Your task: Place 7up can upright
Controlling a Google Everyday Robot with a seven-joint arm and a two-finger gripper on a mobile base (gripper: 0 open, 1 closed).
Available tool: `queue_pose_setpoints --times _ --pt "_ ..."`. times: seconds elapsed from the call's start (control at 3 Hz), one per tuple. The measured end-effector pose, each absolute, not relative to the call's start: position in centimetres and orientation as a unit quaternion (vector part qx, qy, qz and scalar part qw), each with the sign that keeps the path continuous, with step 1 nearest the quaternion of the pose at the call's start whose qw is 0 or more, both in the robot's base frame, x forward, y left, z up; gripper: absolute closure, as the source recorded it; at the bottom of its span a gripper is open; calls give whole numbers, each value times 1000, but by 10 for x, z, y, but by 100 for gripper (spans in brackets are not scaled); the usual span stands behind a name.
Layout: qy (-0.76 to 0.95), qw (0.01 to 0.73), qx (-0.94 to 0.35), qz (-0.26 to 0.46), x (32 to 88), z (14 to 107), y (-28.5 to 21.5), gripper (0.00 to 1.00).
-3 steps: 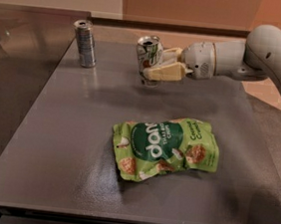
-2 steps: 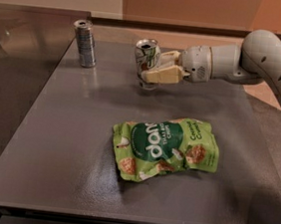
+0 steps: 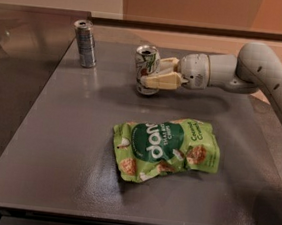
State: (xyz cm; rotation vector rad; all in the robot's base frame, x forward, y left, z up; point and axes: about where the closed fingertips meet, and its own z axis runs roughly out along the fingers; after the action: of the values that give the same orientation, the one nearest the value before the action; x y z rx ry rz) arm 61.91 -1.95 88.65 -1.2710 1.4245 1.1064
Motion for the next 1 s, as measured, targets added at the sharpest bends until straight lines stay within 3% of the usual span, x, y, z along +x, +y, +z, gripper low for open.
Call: queue_pose_setpoints --times 0.67,1.0 --pt "569 457 -511 454 618 883 -15 13" --pt "568 456 -512 456 618 883 -13 0"
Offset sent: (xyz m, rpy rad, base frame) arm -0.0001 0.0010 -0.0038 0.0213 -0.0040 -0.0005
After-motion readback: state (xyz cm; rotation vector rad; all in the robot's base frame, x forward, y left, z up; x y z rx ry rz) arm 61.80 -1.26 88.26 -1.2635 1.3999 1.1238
